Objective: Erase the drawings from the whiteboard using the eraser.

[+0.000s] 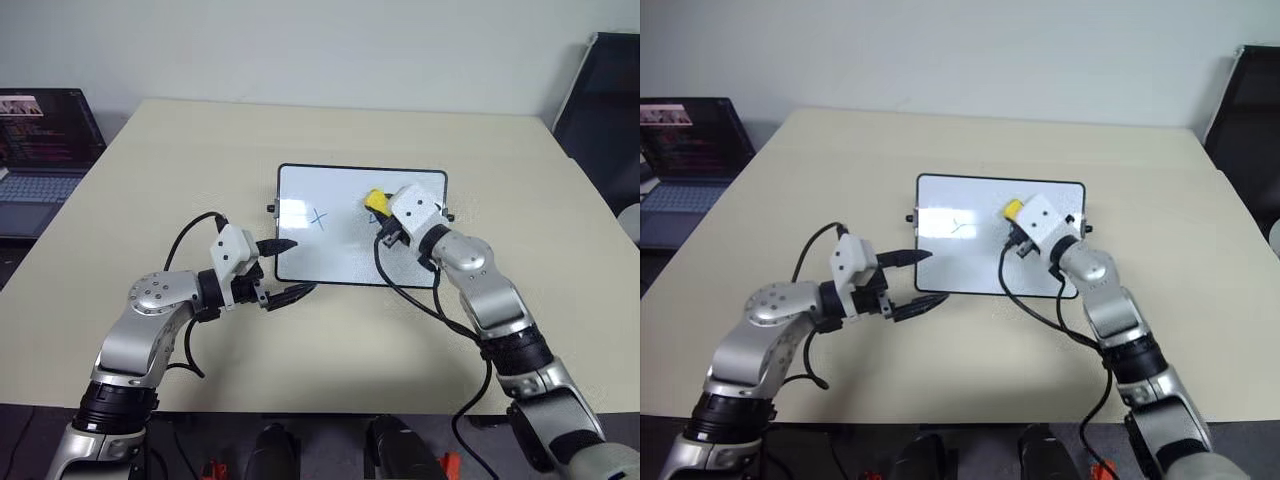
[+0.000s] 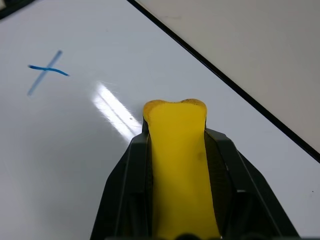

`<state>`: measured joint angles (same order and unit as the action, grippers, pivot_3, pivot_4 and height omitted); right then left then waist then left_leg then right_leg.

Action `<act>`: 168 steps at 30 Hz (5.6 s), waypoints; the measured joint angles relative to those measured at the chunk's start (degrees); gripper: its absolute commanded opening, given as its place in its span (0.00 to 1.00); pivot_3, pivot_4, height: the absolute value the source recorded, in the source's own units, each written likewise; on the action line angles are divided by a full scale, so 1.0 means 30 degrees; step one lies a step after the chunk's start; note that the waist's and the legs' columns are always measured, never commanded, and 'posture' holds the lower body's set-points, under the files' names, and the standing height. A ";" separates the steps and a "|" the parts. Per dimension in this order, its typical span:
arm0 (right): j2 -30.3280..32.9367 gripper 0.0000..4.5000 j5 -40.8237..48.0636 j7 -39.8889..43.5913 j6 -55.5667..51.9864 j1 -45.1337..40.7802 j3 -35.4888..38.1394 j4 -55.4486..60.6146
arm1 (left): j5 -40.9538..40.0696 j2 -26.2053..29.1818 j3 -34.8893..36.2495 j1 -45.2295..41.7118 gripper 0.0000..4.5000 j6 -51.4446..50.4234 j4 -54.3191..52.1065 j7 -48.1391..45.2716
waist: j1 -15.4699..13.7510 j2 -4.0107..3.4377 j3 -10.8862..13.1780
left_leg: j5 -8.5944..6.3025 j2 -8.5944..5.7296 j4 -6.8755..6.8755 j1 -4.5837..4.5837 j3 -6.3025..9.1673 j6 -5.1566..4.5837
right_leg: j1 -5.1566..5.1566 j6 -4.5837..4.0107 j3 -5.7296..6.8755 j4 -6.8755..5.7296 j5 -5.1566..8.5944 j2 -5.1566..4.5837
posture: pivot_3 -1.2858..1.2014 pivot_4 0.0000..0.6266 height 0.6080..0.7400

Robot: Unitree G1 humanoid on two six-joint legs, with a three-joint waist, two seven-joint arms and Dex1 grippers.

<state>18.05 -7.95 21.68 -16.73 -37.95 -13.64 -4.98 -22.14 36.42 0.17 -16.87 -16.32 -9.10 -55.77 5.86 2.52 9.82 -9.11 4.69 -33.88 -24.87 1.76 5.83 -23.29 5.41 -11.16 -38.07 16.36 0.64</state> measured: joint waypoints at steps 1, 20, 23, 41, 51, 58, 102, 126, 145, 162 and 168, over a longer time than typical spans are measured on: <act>0.0021 0.25 -0.0081 0.0001 0.0221 -0.0287 -0.0030 -0.0416 | -0.0002 -0.0059 -0.0026 -0.0072 1.00 -0.0009 -0.0006 0.0020 | -0.0001 0.0000 0.0000 | 0.0000 -0.0001 -0.0001 0.0000 0.0008 0.0000 | 0.0004 0.0001 0.0007 -0.0001 -0.0001 0.0000 | 0.52 0.24 1.00; 0.1293 0.25 -0.1632 0.0376 -0.0787 -0.0399 -0.0790 -0.0721 | -0.0150 -0.0182 -0.0315 -0.0778 1.00 -0.1354 -0.0893 0.0215 | 0.0128 0.0009 -0.0012 | 0.0144 -0.0023 -0.0162 0.0046 0.0026 -0.0182 | 0.0019 -0.0050 -0.0008 0.0016 -0.0072 -0.0008 | 0.52 0.24 1.00; 0.1579 0.25 -0.1580 0.1618 -0.1235 -0.0238 -0.0954 -0.0111 | -0.0152 -0.0265 -0.0352 -0.0863 1.00 -0.1555 -0.0943 0.0326 | 0.0177 0.0013 -0.0016 | 0.0148 -0.0024 -0.0173 0.0046 0.0025 -0.0187 | 0.0029 -0.0049 -0.0013 0.0006 -0.0073 -0.0008 | 0.52 0.24 1.00; 0.3028 0.25 -0.2627 0.3200 -0.2078 -0.0615 -0.1813 0.0630 | -0.0158 -0.0572 -0.0420 -0.0980 1.00 -0.1898 -0.1318 0.0433 | 0.0170 0.0018 -0.0018 | 0.0149 -0.0029 -0.0145 0.0039 0.0023 -0.0188 | 0.0019 -0.0042 -0.0013 0.0033 -0.0075 -0.0014 | 0.52 0.24 1.00; 0.2301 0.24 -0.2406 0.5207 -0.2337 -0.1035 -0.2348 0.0719 | -0.0156 -0.0565 -0.0398 -0.0866 1.00 -0.1788 -0.1301 0.0368 | 0.0354 0.0014 -0.0016 | 0.0148 -0.0020 -0.0092 0.0038 0.0012 -0.0188 | 0.0037 -0.0040 -0.0010 -0.0007 -0.0076 -0.0008 | 0.52 0.24 1.00; 0.1003 0.24 -0.3174 0.2159 -0.0377 -0.3486 -0.2443 -0.3010 | -0.0154 -0.0575 -0.0409 -0.0702 1.00 -0.1516 -0.1283 0.0336 | 0.0676 0.0011 -0.0014 | 0.0151 -0.0028 -0.0102 0.0039 0.0019 -0.0191 | 0.0016 -0.0032 -0.0010 0.0011 -0.0092 -0.0012 | 0.52 0.24 1.00; -0.1062 0.24 0.3517 0.4222 -0.3570 0.7829 0.1420 0.9211 | -0.1622 -0.1068 0.5321 0.4992 1.00 -0.1934 -0.2688 0.5051 | 0.0251 0.0003 0.0030 | 0.0028 -0.0004 0.0055 -0.0032 0.0018 -0.0022 | -0.0041 -0.0068 0.0027 0.0026 0.0123 -0.0021 | 0.52 0.24 1.00; -0.0267 0.24 0.3606 0.3409 -0.1246 0.7827 -0.0298 0.8416 | -0.1853 -0.0536 0.4281 0.3105 1.00 -0.4059 -0.4605 0.6203 | 0.0182 0.0006 0.0032 | 0.0022 -0.0003 0.0021 -0.0023 0.0037 -0.0011 | -0.0005 -0.0073 0.0057 0.0021 0.0122 -0.0020 | 0.52 0.24 1.00; -0.0083 0.24 0.1537 0.3660 -0.2210 0.2430 -0.2048 0.5490 | -0.0225 0.0138 0.3562 0.3282 1.00 -0.1815 -0.1394 0.4444 | 0.0195 0.0003 0.0034 | 0.0027 0.0000 0.0007 -0.0017 0.0085 -0.0014 | 0.0008 -0.0082 0.0117 -0.0008 0.0119 -0.0019 | 0.52 0.24 1.00; -0.1570 0.24 -0.1832 0.4910 0.0813 -0.4244 -0.4572 -0.3960 | 0.0217 0.0135 0.3052 0.2819 1.00 -0.0379 0.0024 0.3345 | 0.0177 -0.0014 0.0043 | 0.0019 0.0003 0.0058 -0.0031 0.0208 -0.0003 | 0.0037 -0.0107 0.0273 -0.0038 0.0059 -0.0015 | 0.52 0.24 1.00; -0.1711 0.24 -0.2952 0.3780 0.1427 -0.4462 -0.5085 -0.4728 | 0.0249 0.0120 0.3051 0.3074 1.00 0.0574 0.0966 0.2811 | 0.0167 -0.0019 0.0048 | 0.0062 -0.0011 -0.0051 0.0000 0.0219 -0.0008 | 0.0023 -0.0148 0.0273 -0.0234 0.0166 -0.0015 | 0.52 0.24 1.00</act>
<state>12.92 -16.81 33.02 -12.45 -51.34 -28.89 -19.16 -21.39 36.78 9.32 -7.65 -14.60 -6.20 -47.34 6.36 2.46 9.96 -8.93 4.65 -34.04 -24.87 2.42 5.80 -23.22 4.97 -10.34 -38.77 16.86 0.59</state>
